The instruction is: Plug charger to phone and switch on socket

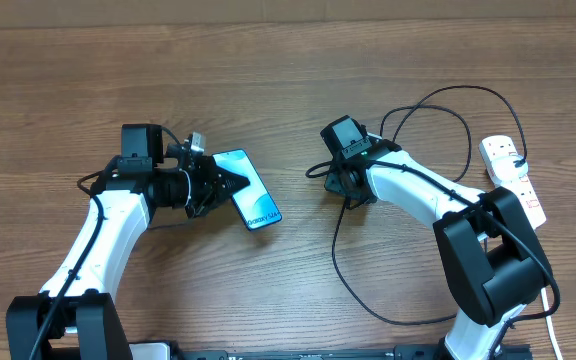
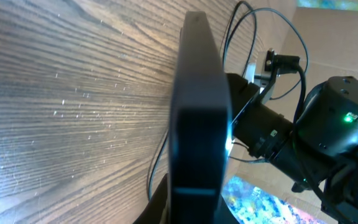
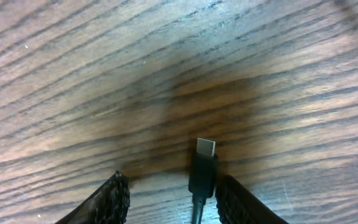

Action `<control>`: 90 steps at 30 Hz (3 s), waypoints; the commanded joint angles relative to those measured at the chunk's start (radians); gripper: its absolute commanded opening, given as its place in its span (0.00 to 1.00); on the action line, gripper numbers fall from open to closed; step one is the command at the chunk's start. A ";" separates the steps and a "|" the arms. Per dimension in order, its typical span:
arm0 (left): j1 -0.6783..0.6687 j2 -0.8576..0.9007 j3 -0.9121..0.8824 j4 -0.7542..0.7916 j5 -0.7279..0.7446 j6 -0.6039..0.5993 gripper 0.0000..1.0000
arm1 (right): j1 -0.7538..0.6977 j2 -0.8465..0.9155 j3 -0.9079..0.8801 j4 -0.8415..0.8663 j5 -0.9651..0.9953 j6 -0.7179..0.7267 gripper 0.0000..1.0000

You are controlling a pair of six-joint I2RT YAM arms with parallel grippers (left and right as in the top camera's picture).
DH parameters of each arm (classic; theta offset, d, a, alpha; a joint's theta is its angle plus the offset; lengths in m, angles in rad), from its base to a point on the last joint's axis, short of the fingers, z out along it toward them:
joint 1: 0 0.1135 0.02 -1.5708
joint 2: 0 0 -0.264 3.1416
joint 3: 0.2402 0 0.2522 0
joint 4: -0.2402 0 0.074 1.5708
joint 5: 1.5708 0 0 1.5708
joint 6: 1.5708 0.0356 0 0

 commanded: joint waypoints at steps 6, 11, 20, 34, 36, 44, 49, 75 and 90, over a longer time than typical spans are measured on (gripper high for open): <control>-0.008 0.003 0.003 -0.003 0.052 -0.010 0.04 | -0.004 0.029 0.002 0.014 -0.017 0.024 0.43; -0.008 0.003 0.003 -0.003 0.052 -0.010 0.04 | -0.004 0.029 0.002 0.015 -0.022 0.023 0.42; -0.008 0.003 0.003 -0.001 0.041 -0.010 0.04 | -0.002 0.029 0.002 0.011 -0.023 0.023 0.36; -0.008 0.003 0.003 0.009 0.042 -0.011 0.04 | -0.003 0.029 0.002 -0.068 -0.023 0.006 0.35; -0.008 0.003 0.003 0.009 0.043 -0.011 0.04 | -0.003 0.029 0.002 -0.058 -0.032 -0.016 0.16; -0.008 0.003 0.003 0.013 0.046 0.005 0.04 | -0.020 0.027 0.010 -0.032 -0.117 -0.088 0.04; -0.008 0.004 0.003 0.066 0.149 0.073 0.04 | -0.039 -0.033 0.032 -0.047 -0.294 -0.249 0.04; -0.012 0.179 0.011 0.880 0.540 -0.309 0.04 | 0.062 -0.684 -0.155 -0.411 -0.629 -0.441 0.04; -0.073 0.255 0.011 0.978 0.600 -0.266 0.04 | 0.211 -0.676 -0.322 0.024 -0.527 -0.216 0.04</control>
